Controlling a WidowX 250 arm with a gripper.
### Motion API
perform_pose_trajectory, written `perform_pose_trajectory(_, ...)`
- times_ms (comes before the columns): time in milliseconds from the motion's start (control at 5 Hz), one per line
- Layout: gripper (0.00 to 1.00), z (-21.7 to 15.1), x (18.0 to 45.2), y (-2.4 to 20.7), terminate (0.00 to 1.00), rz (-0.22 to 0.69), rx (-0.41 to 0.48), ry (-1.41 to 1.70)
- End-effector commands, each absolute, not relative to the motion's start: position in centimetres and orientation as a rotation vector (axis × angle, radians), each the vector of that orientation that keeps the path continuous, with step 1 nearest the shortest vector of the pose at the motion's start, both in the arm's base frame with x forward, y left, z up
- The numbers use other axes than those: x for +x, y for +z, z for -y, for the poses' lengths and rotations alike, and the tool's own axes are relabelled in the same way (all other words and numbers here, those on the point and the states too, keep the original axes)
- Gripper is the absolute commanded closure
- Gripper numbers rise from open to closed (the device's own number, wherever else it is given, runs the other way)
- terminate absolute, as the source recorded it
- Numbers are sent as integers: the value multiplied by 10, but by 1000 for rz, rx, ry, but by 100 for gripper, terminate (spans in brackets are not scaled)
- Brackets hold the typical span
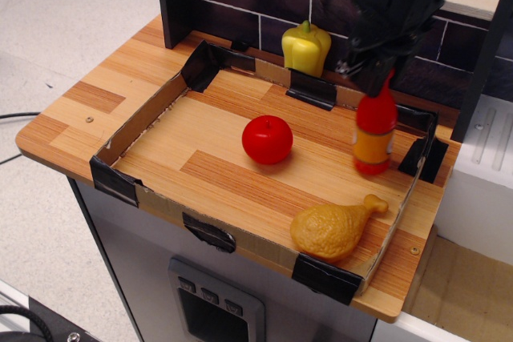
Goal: Topple hot sauce bottle
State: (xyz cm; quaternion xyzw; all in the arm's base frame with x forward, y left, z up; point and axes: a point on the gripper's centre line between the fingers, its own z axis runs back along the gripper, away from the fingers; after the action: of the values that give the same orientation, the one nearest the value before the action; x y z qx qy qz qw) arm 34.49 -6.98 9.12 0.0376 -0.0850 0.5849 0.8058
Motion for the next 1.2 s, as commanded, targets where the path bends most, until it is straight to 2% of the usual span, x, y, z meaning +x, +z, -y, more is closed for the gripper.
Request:
perform_pose_trajectory(0, 100, 62, 352, 110, 0, 27, -170, 1286)
perform_pose_trajectory(200, 100, 51, 350, 104, 0, 7, -302, 1372)
perform_pose_trajectory(400, 100, 39, 352, 91, 0, -19, -351, 1435)
perform_pose_trajectory(600, 100, 32, 359, 87, 0, 49, -328, 1466)
perform_pose_trajectory(800, 100, 21, 374, 85, 0, 74, -288, 1520)
perform_pose_trajectory(1000, 100, 11, 376, 80, 0, 59, -269, 1543)
